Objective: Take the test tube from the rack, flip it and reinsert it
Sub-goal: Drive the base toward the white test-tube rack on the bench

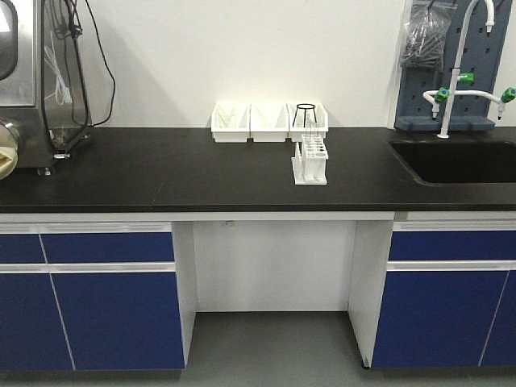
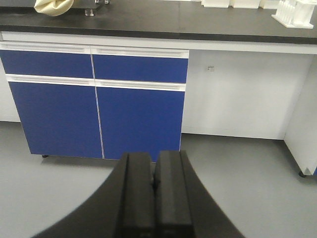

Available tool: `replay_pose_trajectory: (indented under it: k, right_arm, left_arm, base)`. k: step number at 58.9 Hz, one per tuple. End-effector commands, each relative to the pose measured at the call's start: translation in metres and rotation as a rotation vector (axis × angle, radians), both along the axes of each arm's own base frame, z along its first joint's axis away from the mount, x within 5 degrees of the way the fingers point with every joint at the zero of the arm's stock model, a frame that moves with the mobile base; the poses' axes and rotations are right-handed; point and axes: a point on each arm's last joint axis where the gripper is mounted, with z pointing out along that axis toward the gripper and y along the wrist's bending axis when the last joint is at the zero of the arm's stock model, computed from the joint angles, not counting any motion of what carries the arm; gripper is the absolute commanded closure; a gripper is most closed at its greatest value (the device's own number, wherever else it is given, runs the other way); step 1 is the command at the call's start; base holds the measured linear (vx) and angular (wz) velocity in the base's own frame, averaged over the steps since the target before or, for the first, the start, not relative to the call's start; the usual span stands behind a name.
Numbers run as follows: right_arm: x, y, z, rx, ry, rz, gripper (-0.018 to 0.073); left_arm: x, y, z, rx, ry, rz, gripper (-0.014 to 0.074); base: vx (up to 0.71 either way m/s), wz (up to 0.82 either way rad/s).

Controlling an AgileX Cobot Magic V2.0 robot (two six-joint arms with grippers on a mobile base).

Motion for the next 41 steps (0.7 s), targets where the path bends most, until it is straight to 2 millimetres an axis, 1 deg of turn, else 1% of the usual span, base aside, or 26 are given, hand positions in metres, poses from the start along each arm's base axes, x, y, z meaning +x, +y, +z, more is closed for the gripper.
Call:
replay_pose_trajectory:
  k: [1,41]
  right_arm:
    - [-0.0007,0.0006,0.0087,-0.007,-0.099,0.007,0.0568]
    - [-0.0007,0.0006,0.0087,-0.007,-0.099,0.007,0.0568]
  left_arm:
    - [0.0008,-0.0008,0.0085,0.004,-0.099,-0.011,0.0603]
    - [0.0008,-0.0008,0.0085,0.004,-0.099,-0.011,0.0603]
  base:
    - [0.0,0.0]
    - [0.0,0.0]
